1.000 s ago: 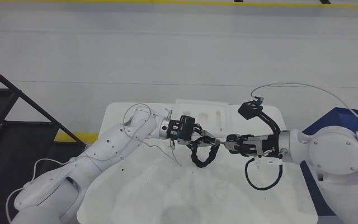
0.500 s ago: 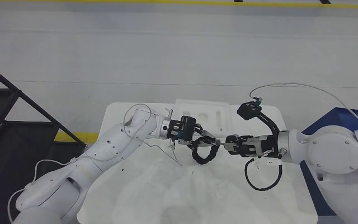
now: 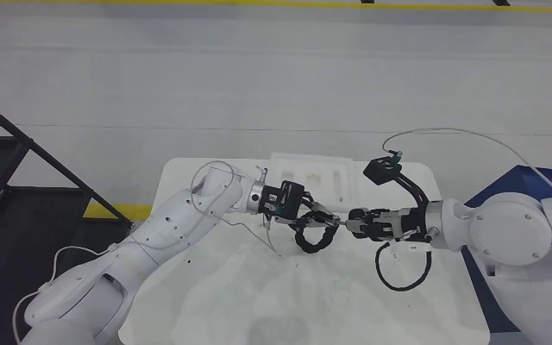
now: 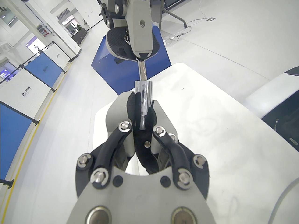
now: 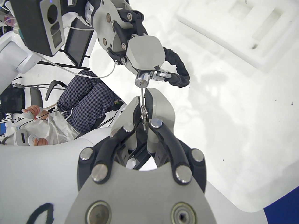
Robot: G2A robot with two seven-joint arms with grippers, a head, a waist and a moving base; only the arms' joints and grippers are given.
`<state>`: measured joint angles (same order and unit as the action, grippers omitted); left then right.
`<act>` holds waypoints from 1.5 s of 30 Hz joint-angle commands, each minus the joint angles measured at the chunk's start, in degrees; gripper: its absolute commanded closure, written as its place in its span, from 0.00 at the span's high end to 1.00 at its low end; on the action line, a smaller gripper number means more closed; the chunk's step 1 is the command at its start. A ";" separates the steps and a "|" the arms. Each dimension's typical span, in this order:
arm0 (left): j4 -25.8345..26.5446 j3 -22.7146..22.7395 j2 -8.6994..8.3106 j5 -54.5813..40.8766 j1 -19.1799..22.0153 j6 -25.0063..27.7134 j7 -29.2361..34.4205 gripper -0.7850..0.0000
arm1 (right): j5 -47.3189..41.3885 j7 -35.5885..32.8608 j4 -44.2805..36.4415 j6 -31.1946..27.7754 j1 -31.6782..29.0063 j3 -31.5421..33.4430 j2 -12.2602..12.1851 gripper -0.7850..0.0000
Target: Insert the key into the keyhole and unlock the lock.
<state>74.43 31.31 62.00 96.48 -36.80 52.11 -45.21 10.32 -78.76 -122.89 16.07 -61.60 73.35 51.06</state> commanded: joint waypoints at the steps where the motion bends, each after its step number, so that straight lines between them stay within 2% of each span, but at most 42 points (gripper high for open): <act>1: 0.17 0.10 0.05 0.18 -0.03 0.05 0.26 0.00 | 0.10 0.09 0.12 0.16 0.21 -0.35 -0.03 0.00; 17: 0.12 1.32 0.53 -1.19 -0.76 0.99 1.59 0.00 | 2.65 0.70 0.45 2.29 2.30 -3.74 -0.24 0.00; 26: -0.33 2.03 0.65 -1.59 -1.25 1.49 0.44 0.00 | 0.96 2.20 1.29 2.76 3.10 -4.90 -0.13 0.00; 27: -0.47 2.07 0.66 -1.49 -1.27 1.54 0.30 0.00 | 0.59 2.40 1.48 2.80 3.17 -4.94 -0.12 0.11; 28: -0.70 2.12 0.68 -1.56 -1.34 1.65 0.12 0.00 | 0.28 2.63 1.67 2.81 3.26 -4.93 -0.11 0.53; 29: -0.93 2.16 0.71 -1.67 -1.41 1.75 -0.09 0.00 | -0.03 2.87 1.88 2.83 3.32 -4.88 -0.10 1.00; 34: -2.44 2.30 0.95 -3.09 -1.86 2.60 -0.94 0.00 | -1.87 4.57 2.47 0.49 3.55 -3.67 -0.18 1.00; 39: -6.21 3.11 1.45 -9.39 -2.65 5.26 -0.02 0.00 | -0.91 7.35 2.86 -9.40 3.61 -2.41 -0.40 1.00; 45: -9.05 2.56 1.78 -20.52 -3.18 5.89 5.19 0.00 | 2.65 8.94 2.62 -25.42 3.61 -2.46 -0.79 1.00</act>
<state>65.61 34.34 63.82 78.49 -40.05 58.02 -41.19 13.40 -69.90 -119.92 -5.35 -57.93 71.15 50.29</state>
